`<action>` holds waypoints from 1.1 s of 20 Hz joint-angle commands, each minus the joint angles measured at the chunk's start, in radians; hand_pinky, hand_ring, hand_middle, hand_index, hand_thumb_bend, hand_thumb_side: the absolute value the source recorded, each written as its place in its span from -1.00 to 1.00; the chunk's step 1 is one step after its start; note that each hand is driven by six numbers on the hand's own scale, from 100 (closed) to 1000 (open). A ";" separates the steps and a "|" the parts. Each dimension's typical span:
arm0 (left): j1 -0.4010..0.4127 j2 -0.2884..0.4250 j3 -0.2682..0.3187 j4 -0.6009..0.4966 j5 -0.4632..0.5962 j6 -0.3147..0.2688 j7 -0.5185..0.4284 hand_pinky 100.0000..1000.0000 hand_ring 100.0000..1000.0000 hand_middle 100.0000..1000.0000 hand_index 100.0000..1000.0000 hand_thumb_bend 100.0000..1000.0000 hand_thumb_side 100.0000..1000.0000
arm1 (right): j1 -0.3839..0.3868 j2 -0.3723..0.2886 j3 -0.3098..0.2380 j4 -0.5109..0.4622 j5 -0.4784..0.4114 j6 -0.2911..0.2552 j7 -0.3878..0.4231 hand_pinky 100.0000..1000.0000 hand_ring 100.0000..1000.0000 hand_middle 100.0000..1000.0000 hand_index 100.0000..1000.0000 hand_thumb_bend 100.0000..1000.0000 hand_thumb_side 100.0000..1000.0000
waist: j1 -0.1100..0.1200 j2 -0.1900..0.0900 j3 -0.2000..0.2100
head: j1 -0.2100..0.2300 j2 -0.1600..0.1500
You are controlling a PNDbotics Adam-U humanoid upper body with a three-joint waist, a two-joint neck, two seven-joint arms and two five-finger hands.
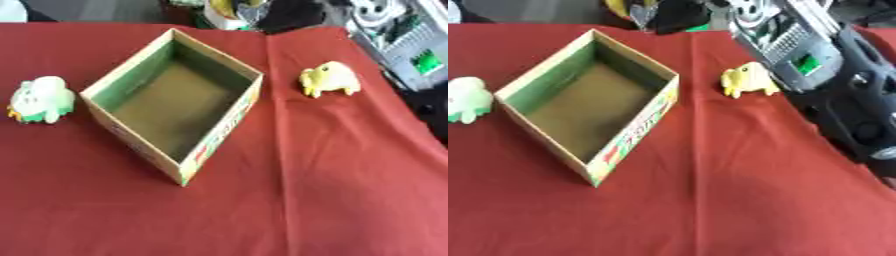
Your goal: Pick up objects on the table and place them in the box.
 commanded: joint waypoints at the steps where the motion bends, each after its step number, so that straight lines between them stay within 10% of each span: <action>1: -0.016 0.011 0.002 -0.017 0.006 -0.004 -0.006 0.02 0.12 0.09 0.48 -1.00 0.60 | -0.041 0.046 0.006 0.045 0.033 -0.014 0.016 0.36 0.13 -0.13 -0.03 -1.00 -0.60 | 0.005 -0.016 0.006 | -0.012 0.004; 8: -0.034 0.005 -0.003 -0.017 0.013 -0.010 -0.011 0.02 0.12 0.10 0.48 -1.00 0.60 | -0.056 0.175 0.037 0.179 0.107 -0.055 0.029 0.36 0.14 -0.11 -0.01 -1.00 -0.62 | 0.006 -0.009 0.024 | -0.026 -0.003; 9: -0.035 0.003 -0.003 -0.017 0.014 -0.010 -0.012 0.02 0.12 0.10 0.48 -1.00 0.58 | -0.051 0.196 0.039 0.202 0.120 -0.062 0.032 0.36 0.15 -0.11 -0.01 -1.00 -0.95 | 0.006 -0.008 0.026 | -0.027 -0.003; 10: -0.037 0.001 -0.003 -0.017 0.015 -0.009 -0.012 0.02 0.12 0.10 0.48 -1.00 0.60 | -0.044 0.216 0.041 0.224 0.133 -0.070 0.035 0.36 0.15 -0.11 -0.01 -1.00 -0.64 | 0.007 -0.007 0.029 | -0.029 -0.001; 22: -0.043 -0.004 -0.005 -0.017 0.018 -0.008 -0.014 0.02 0.12 0.10 0.48 -1.00 0.60 | -0.005 0.339 0.066 0.405 0.320 -0.158 0.028 0.32 0.20 -0.07 0.05 -1.00 -0.58 | 0.004 -0.001 0.031 | -0.026 0.005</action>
